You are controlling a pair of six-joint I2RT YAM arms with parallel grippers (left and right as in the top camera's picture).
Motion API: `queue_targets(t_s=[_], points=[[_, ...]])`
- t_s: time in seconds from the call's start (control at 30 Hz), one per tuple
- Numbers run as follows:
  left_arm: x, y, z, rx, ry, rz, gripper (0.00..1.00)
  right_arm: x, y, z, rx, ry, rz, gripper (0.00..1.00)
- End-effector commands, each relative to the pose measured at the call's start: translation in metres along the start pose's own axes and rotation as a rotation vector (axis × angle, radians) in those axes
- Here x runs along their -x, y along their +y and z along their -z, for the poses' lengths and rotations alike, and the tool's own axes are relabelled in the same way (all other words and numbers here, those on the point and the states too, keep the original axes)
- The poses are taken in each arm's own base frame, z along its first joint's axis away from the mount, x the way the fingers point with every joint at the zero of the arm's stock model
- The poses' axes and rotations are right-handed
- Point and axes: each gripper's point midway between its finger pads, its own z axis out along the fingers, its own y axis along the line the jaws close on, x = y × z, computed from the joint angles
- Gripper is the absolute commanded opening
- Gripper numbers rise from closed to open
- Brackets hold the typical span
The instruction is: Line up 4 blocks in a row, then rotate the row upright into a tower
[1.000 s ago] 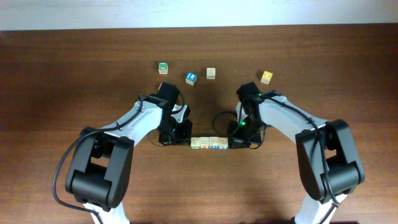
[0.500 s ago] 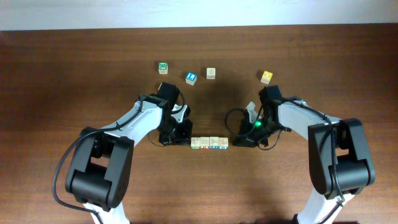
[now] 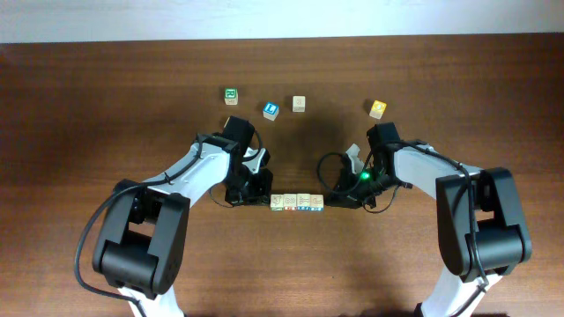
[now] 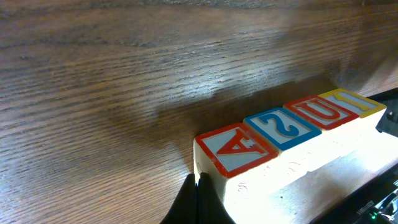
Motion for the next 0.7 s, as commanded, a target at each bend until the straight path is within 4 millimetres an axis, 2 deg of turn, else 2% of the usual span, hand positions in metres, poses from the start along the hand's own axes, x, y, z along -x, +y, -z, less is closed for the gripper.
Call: queue_targets(t_s=[0.0, 0.2, 0.37, 0.47, 0.67], points=[[0.0035, -0.0101, 0.0080, -0.025, -0.022, -0.035, 0.00, -0.0035, 0.0071, -0.0016, 0.034, 0.014, 0.020, 0.04], [0.0034, -0.0105, 0.0080, -0.028, -0.021, -0.035, 0.00, -0.0110, 0.0126, -0.0104, 0.018, 0.041, 0.041, 0.04], [0.0034, -0.0106, 0.0081, -0.028, -0.021, -0.035, 0.00, -0.0111, 0.0125, -0.0104, 0.017, 0.041, 0.041, 0.04], [0.0033, -0.0105, 0.0080, -0.027, -0.021, -0.035, 0.00, -0.0107, 0.0038, -0.0103, -0.033, 0.035, -0.002, 0.04], [0.0032, -0.0105, 0.0081, -0.028, -0.020, -0.034, 0.00, -0.0119, 0.0073, -0.0104, -0.013, 0.042, -0.005, 0.04]])
